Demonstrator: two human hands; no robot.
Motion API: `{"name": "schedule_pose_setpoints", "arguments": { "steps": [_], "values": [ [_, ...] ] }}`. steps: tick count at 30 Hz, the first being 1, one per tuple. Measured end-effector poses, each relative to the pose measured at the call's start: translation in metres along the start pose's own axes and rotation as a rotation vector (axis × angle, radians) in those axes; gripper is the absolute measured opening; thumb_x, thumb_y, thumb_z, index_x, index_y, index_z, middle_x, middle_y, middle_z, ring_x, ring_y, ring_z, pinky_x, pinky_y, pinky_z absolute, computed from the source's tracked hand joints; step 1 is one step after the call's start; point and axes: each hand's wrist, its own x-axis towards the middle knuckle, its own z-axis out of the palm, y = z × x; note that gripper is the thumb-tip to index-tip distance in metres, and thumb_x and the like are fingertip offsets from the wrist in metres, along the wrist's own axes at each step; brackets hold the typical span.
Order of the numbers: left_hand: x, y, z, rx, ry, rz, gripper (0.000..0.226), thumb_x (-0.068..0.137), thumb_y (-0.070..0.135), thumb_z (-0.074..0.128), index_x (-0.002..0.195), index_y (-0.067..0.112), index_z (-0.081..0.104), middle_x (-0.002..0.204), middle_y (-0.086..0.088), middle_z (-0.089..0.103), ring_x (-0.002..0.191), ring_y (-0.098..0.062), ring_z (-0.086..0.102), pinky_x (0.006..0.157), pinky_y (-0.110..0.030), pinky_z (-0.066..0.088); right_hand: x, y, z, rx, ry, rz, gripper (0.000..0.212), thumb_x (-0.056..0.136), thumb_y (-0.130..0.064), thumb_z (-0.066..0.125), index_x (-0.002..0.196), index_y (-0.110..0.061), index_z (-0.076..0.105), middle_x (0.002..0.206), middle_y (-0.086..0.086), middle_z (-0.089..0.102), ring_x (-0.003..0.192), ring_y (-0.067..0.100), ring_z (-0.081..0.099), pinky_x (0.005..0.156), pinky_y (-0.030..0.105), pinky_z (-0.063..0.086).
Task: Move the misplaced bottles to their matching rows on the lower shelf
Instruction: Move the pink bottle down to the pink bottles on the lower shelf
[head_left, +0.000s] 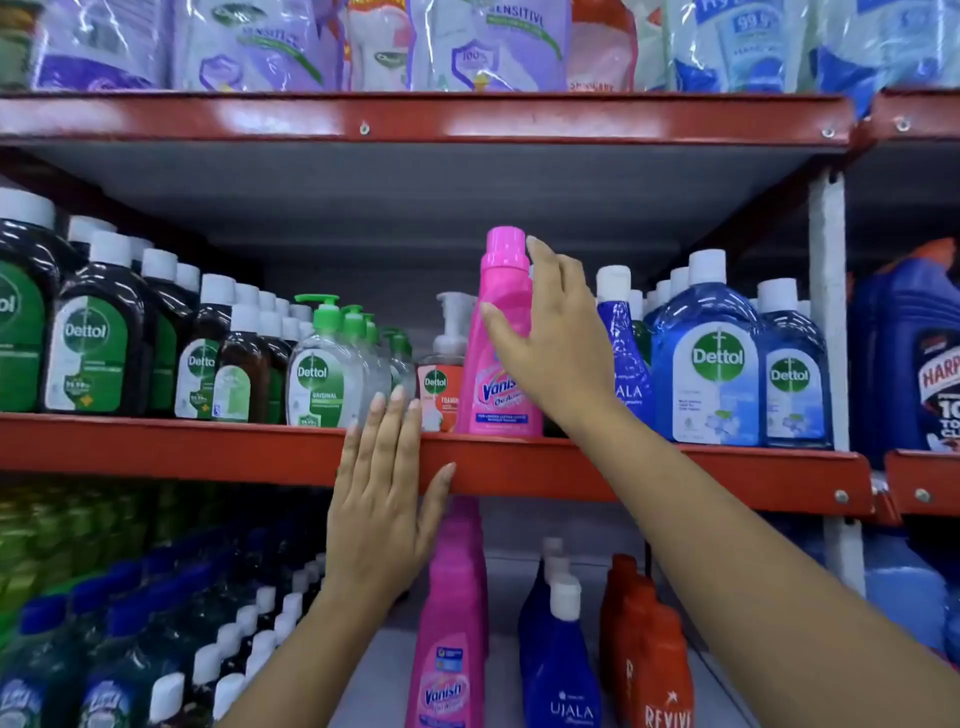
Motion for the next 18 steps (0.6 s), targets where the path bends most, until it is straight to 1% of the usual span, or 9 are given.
{"name": "schedule_pose_setpoints", "arguments": {
  "steps": [3,5,7,10,13,16,18],
  "values": [
    [-0.002,-0.008,0.001,-0.026,0.015,-0.021,0.064,0.101,0.043,0.034,0.146,-0.002,0.035,0.155,-0.016,0.030,0.146,-0.028,0.024,0.121,-0.043,0.019,0.018,0.001,0.006,0.014,-0.101,0.083,0.074,0.090,-0.045,0.059,0.150,-0.021,0.022,0.134,0.013,0.044,0.111,0.035,0.056,0.082,0.040,0.047],
    [-0.007,-0.011,0.005,-0.027,0.010,-0.019,0.064,0.103,0.045,0.030,0.146,-0.001,0.035,0.155,-0.015,0.030,0.146,-0.027,0.025,0.121,-0.041,0.019,0.027,0.002,0.008,0.050,-0.192,0.163,0.079,0.089,-0.048,0.059,0.151,-0.026,0.017,0.134,0.014,0.047,0.113,0.035,0.056,0.084,0.039,0.046],
    [-0.008,-0.014,0.007,-0.017,0.002,-0.024,0.064,0.104,0.047,0.025,0.146,-0.001,0.035,0.155,-0.015,0.032,0.146,-0.027,0.025,0.121,-0.041,0.018,0.031,0.004,0.010,0.057,-0.232,0.201,0.081,0.087,-0.050,0.059,0.151,-0.030,0.013,0.134,0.013,0.051,0.114,0.034,0.057,0.080,0.036,0.043],
    [-0.011,-0.016,0.010,0.018,0.001,-0.042,0.065,0.104,0.048,0.021,0.145,-0.001,0.037,0.154,-0.015,0.034,0.146,-0.027,0.025,0.121,-0.041,0.017,0.034,0.005,0.009,0.033,-0.235,0.208,0.084,0.088,-0.050,0.059,0.152,-0.034,0.009,0.133,0.012,0.052,0.114,0.032,0.057,0.076,0.033,0.040],
    [-0.011,-0.015,0.010,0.013,-0.008,-0.049,0.066,0.104,0.049,0.020,0.145,0.001,0.037,0.153,-0.015,0.035,0.146,-0.027,0.025,0.121,-0.040,0.015,0.034,0.001,0.003,0.018,-0.220,0.197,0.085,0.087,-0.049,0.059,0.152,-0.038,0.005,0.129,0.014,0.052,0.110,0.033,0.058,0.077,0.034,0.041],
    [-0.011,-0.015,0.011,0.022,-0.003,-0.045,0.065,0.104,0.049,0.020,0.145,0.000,0.037,0.152,-0.016,0.036,0.145,-0.028,0.026,0.121,-0.040,0.015,0.031,-0.003,-0.008,0.035,-0.173,0.174,0.083,0.085,-0.048,0.063,0.151,-0.038,0.013,0.122,0.011,0.054,0.102,0.031,0.059,0.077,0.035,0.045],
    [-0.011,-0.015,0.010,0.034,-0.005,-0.042,0.065,0.104,0.048,0.020,0.145,-0.001,0.037,0.153,-0.017,0.036,0.145,-0.029,0.025,0.121,-0.041,0.014,0.025,-0.007,-0.015,0.071,-0.104,0.160,0.080,0.081,-0.047,0.068,0.147,-0.036,0.023,0.117,0.007,0.056,0.094,0.026,0.056,0.074,0.033,0.042]
  ]
}}
